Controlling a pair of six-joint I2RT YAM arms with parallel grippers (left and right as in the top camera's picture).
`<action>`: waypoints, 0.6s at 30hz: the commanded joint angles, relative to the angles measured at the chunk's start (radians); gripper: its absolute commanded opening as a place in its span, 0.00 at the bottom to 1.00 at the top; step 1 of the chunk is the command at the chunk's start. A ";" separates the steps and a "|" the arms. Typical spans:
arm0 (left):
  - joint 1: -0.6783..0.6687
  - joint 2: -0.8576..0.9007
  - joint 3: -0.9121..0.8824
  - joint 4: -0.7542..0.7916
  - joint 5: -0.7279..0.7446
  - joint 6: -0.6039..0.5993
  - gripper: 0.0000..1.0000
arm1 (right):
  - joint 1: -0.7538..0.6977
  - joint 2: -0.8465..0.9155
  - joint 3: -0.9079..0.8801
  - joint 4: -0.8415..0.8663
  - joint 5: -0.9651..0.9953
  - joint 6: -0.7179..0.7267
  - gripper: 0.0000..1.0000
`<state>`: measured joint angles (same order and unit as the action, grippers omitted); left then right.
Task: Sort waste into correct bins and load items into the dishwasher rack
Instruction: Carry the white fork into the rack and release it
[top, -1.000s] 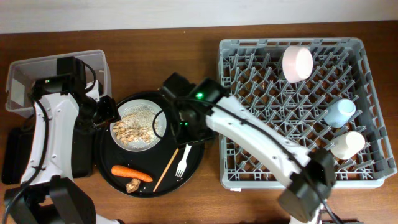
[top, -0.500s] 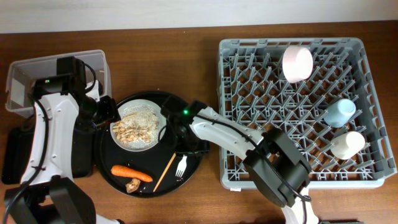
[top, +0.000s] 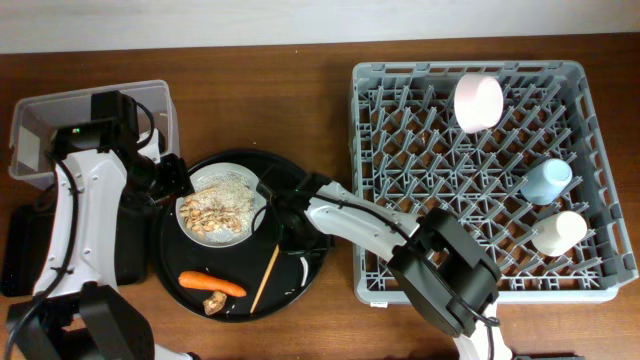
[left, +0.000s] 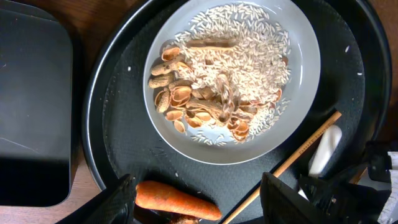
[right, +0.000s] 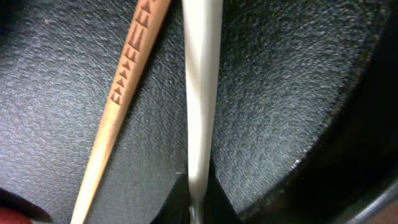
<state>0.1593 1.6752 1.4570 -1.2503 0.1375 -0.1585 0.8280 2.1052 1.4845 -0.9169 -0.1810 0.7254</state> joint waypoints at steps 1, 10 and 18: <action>0.003 -0.026 0.004 -0.004 -0.004 -0.005 0.64 | -0.029 -0.098 0.064 -0.117 0.076 -0.085 0.04; 0.003 -0.026 0.004 -0.003 -0.004 -0.005 0.63 | -0.261 -0.331 0.098 -0.340 0.193 -0.153 0.04; 0.003 -0.026 0.004 -0.004 -0.004 -0.005 0.63 | -0.293 -0.330 -0.108 -0.213 0.209 -0.149 0.04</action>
<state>0.1593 1.6752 1.4570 -1.2533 0.1379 -0.1585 0.5522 1.7733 1.3869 -1.1328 0.0040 0.5755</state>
